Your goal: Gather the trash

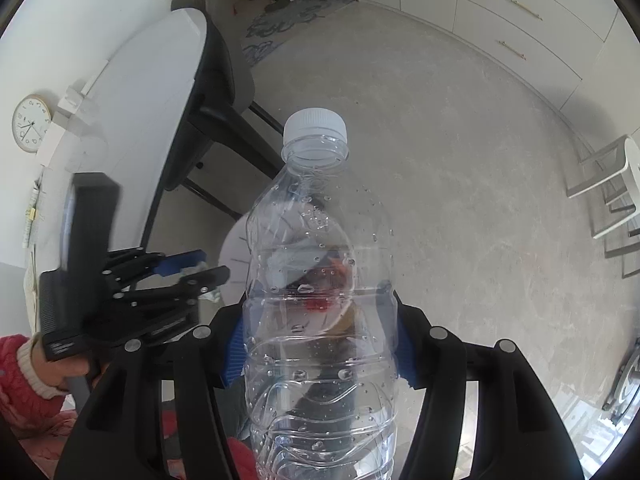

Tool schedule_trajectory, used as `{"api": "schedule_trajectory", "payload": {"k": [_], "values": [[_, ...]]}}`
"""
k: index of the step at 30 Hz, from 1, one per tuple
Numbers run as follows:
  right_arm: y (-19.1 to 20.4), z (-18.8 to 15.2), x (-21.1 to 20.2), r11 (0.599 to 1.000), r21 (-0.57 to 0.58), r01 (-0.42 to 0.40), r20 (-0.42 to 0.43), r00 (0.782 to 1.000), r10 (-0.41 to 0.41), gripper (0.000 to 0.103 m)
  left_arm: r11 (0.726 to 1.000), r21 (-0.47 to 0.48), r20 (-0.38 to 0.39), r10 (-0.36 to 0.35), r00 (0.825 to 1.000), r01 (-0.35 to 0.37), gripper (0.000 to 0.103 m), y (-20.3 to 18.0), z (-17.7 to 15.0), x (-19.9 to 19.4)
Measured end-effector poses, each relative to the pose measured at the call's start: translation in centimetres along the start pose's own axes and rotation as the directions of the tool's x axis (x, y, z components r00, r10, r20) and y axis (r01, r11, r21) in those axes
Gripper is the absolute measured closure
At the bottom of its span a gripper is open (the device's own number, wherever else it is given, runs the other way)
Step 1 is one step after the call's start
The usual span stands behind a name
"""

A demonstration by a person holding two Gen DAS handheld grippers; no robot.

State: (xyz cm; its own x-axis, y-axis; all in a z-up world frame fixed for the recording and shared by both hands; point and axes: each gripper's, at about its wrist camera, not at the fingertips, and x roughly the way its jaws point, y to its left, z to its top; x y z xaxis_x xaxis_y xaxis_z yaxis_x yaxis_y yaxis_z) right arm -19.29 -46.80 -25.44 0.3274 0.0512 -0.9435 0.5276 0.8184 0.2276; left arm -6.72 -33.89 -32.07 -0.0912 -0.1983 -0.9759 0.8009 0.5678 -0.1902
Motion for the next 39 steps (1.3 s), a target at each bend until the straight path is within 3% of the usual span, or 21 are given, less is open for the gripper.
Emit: {"api": "schedule_trajectory", "payload": {"k": [2,5,11,17,20,23,31,35,39], "values": [[-0.8,-0.3,0.2,1.0,-0.002,-0.004,-0.012,1.0,0.004,0.044,1.0,-0.008,-0.029,0.012,1.0,-0.012,0.042,0.0,0.3,1.1],[-0.9,-0.1,0.8,1.0,-0.014,-0.012,-0.03,0.999,0.011,0.044,1.0,-0.011,-0.029,0.029,0.999,-0.029,0.033,-0.6,-0.5,1.5],[-1.4,0.2,1.7,0.998,-0.052,-0.031,-0.052,0.998,0.028,0.044,0.999,-0.04,0.006,0.035,0.999,-0.035,0.031,-0.1,-0.3,-0.3],[-1.0,0.6,3.5,0.996,-0.08,-0.046,-0.081,0.996,0.04,0.044,0.998,-0.046,0.103,0.044,0.994,-0.039,0.029,0.1,-1.7,-6.0],[-0.5,0.8,5.6,0.995,-0.09,-0.051,-0.123,0.992,0.04,0.044,0.997,-0.059,0.191,0.068,0.979,-0.057,0.011,0.3,-3.0,-10.2],[0.9,0.9,9.0,0.991,-0.107,-0.081,-0.195,0.979,0.058,0.044,0.992,-0.086,0.254,0.106,0.961,-0.087,0.009,1.3,-4.5,-13.6],[6.0,1.1,19.1,0.982,-0.163,-0.098,-0.391,0.92,0.027,0.042,0.967,-0.218,0.233,0.181,0.955,-0.131,0.009,6.0,-7.5,-16.1],[7.2,1.2,21.3,0.987,-0.147,-0.071,-0.429,0.903,0.001,0.022,0.953,-0.264,0.19,0.206,0.96,-0.152,0.009,8.1,-8.6,-15.5],[7.7,1.4,20.5,0.988,-0.143,-0.055,-0.409,0.913,-0.008,0.011,0.943,-0.302,0.179,0.203,0.963,-0.142,0.009,9.6,-9.2,-15.6]]}}
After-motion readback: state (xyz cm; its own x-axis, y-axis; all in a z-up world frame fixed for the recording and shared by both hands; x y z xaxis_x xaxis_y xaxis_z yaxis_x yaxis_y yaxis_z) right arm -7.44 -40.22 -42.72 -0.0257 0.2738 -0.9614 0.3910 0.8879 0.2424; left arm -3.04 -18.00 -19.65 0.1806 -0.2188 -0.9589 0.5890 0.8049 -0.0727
